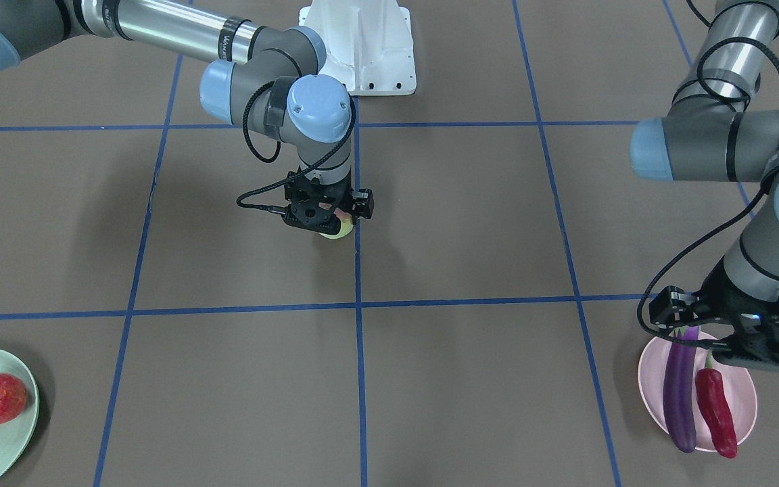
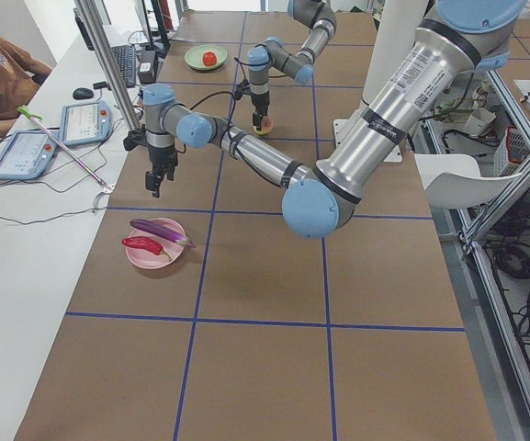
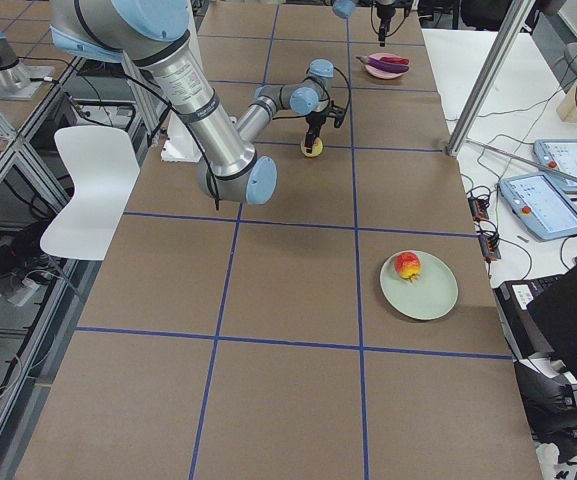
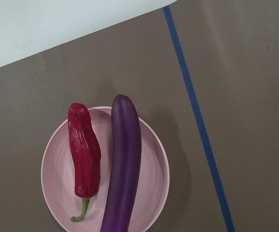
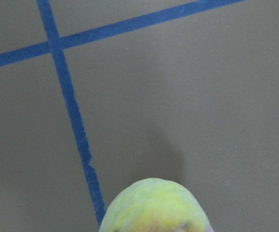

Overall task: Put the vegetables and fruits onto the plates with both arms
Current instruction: 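Carry the peach to the green plate with the right gripper while the left arm withdraws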

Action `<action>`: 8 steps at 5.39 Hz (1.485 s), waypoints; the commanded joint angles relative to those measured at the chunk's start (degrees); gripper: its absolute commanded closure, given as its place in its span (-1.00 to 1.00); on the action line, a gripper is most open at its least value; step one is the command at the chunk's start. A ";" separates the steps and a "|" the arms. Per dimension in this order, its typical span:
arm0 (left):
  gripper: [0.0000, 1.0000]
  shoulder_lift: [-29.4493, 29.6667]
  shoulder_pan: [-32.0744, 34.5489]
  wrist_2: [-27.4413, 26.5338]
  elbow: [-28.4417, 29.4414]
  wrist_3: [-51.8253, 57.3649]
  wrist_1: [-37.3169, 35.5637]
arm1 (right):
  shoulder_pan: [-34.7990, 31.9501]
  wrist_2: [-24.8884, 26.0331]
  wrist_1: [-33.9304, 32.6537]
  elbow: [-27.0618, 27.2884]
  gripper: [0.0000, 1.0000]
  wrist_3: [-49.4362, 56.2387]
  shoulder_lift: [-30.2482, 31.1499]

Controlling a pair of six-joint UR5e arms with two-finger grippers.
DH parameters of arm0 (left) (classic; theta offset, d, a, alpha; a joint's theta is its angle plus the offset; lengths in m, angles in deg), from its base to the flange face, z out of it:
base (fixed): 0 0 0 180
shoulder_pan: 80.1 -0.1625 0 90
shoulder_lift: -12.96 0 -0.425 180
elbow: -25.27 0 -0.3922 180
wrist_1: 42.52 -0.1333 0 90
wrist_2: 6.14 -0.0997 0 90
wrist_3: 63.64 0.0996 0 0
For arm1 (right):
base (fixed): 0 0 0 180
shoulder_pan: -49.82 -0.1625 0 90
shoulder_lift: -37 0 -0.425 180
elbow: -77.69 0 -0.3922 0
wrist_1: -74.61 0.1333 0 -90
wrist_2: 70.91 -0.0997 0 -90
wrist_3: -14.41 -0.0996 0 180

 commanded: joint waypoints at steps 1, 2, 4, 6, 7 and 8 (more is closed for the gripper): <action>-1.00 -4.56 0.22 0.07 -5.74 0.85 -0.74 | 0.10 0.18 0.00 0.12 0.18 -0.49 -0.06; -1.00 -8.94 0.57 0.07 -11.34 0.95 -0.84 | -0.08 0.26 0.00 0.90 0.99 -0.67 -0.06; -1.00 -17.83 1.80 2.86 -22.16 0.34 -2.14 | -3.75 -0.43 -2.61 10.25 1.00 -0.68 1.86; -1.00 -28.62 1.98 5.43 -33.93 0.07 -1.28 | -9.89 -1.14 -6.06 15.31 1.00 0.89 4.22; -1.00 -29.71 1.98 5.26 -33.20 0.42 -1.28 | -14.54 -1.14 -6.24 17.24 1.00 11.87 8.51; -1.00 -29.72 3.64 5.69 -32.06 3.12 -1.80 | -20.50 -3.84 -6.24 17.00 1.00 23.03 12.12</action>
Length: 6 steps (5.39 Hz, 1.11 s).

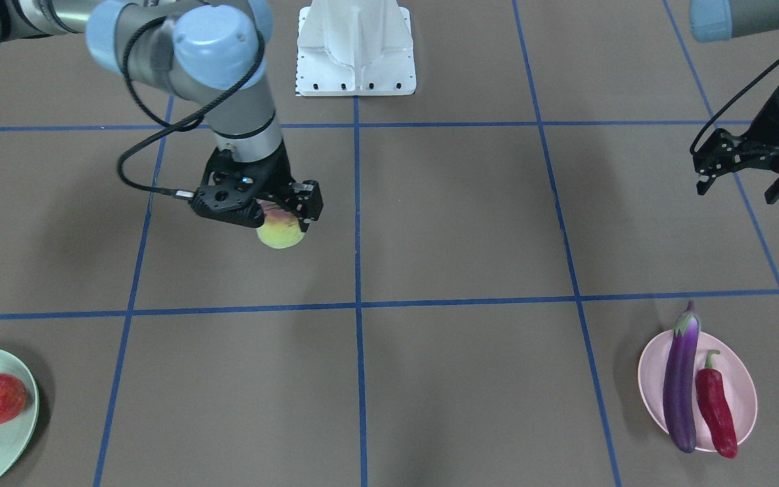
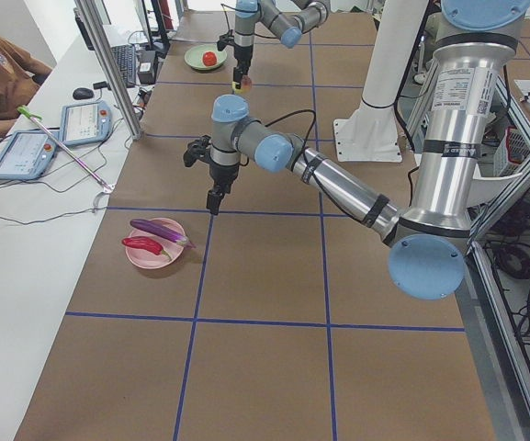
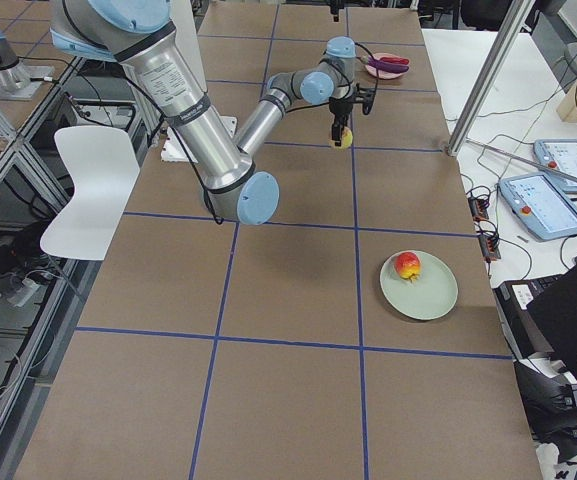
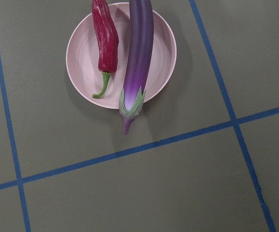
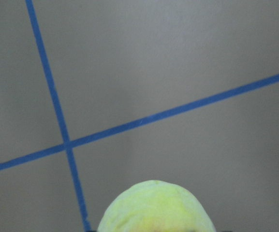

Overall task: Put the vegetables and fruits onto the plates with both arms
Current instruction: 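Carry the peach to the green plate with the right gripper while the left arm withdraws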

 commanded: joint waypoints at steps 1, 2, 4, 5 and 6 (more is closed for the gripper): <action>-1.00 -0.64 3.70 0.54 1.92 12.57 -1.10 | -10.73 -5.07 -0.08 -0.57 1.00 20.53 6.13; -1.00 -2.55 5.91 0.72 2.20 15.98 -3.63 | -16.70 -5.11 0.79 -6.58 1.00 32.65 6.68; -1.00 -3.36 6.63 0.72 2.37 16.02 -4.63 | -25.60 -5.37 17.88 -24.90 1.00 44.00 6.25; -1.00 -3.45 6.63 0.72 2.20 16.02 -4.54 | -27.21 -5.28 26.20 -35.10 1.00 44.89 3.90; -1.00 -4.23 6.63 0.63 1.85 16.02 -4.45 | -27.57 -4.15 26.54 -39.03 1.00 45.59 2.31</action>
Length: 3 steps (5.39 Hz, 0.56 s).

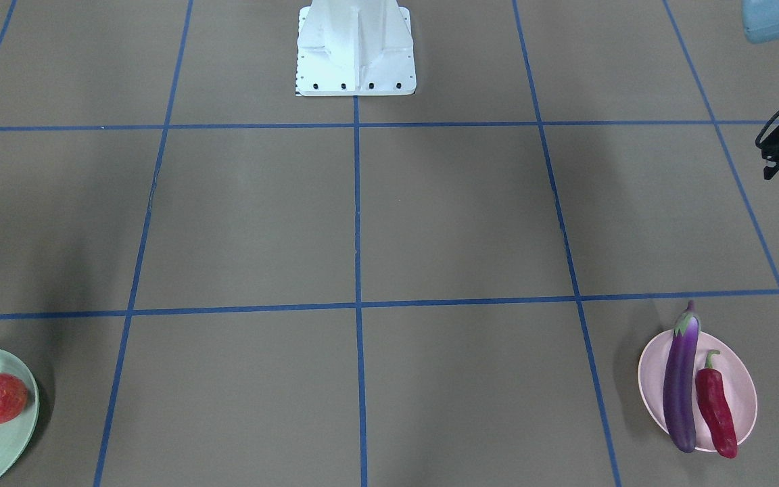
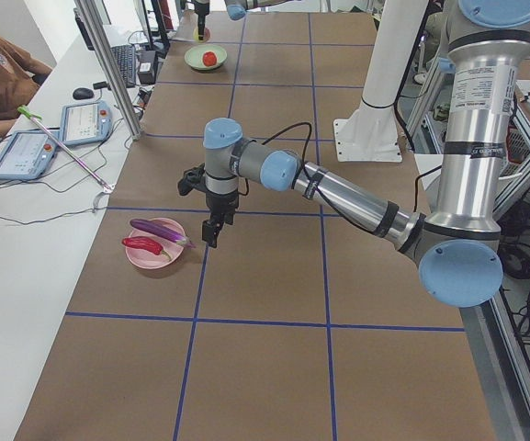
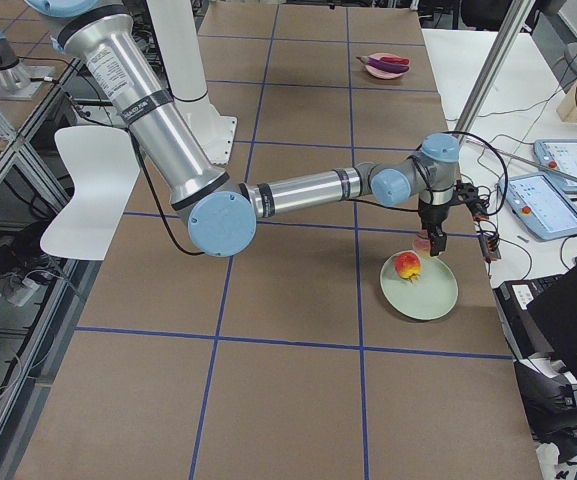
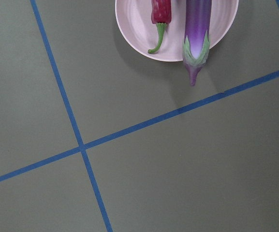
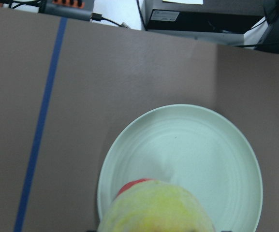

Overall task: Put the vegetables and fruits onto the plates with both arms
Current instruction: 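Lower the peach onto the green plate beside the pomegranate and open the right gripper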

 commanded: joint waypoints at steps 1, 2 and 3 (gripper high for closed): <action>-1.00 -0.56 0.03 -0.06 -0.27 0.01 0.15 | -0.39 2.27 2.38 -7.63 1.00 2.13 -1.85; -1.00 -0.56 0.03 -0.06 -0.27 0.01 0.33 | 0.05 3.76 8.65 -13.14 1.00 2.23 -1.94; -1.00 -0.56 -0.06 -0.06 -0.01 0.01 0.50 | 2.14 6.74 12.36 -16.15 1.00 2.14 -2.03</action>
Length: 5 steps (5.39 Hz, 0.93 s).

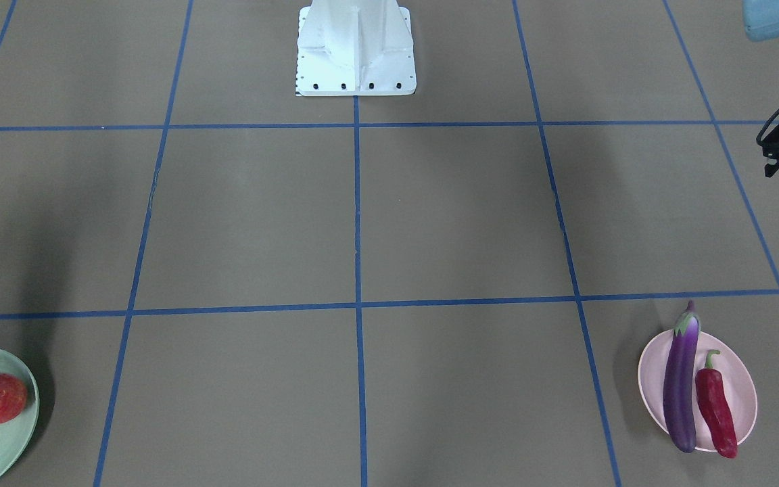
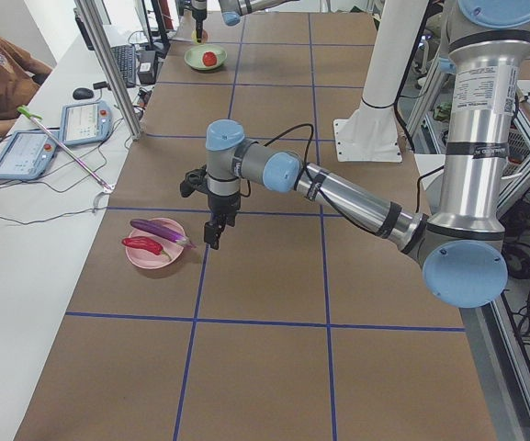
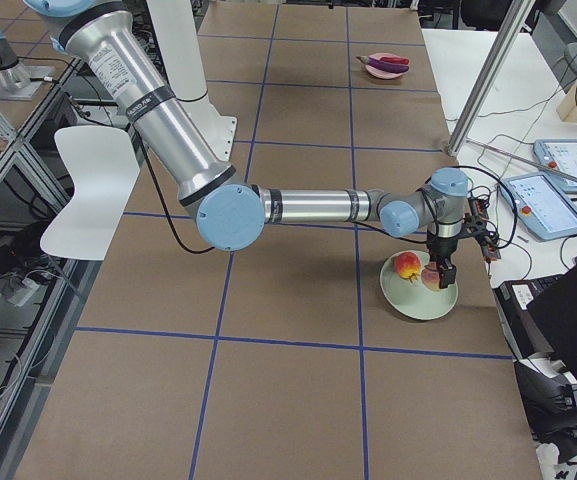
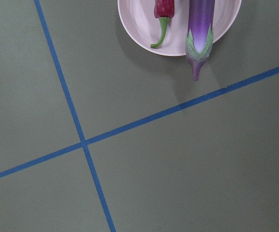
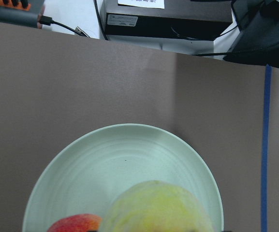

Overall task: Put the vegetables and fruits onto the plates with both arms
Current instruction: 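Lower the peach onto the green plate beside the pomegranate and open the right gripper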

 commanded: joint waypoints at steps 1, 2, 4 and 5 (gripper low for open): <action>-1.00 -0.01 -0.07 0.00 0.17 0.00 0.24 | 2.60 3.18 3.70 -3.33 1.00 0.03 0.16; -1.00 0.08 -0.07 0.00 0.17 0.00 0.24 | 2.96 3.45 3.70 -3.24 1.00 0.03 0.25; -1.00 0.08 -0.16 -0.09 0.69 0.00 0.24 | 2.61 2.23 3.70 -1.50 -0.99 -0.15 0.51; -1.00 0.08 -0.16 0.00 0.78 0.00 0.24 | 1.30 0.13 3.27 0.69 -1.00 0.02 0.51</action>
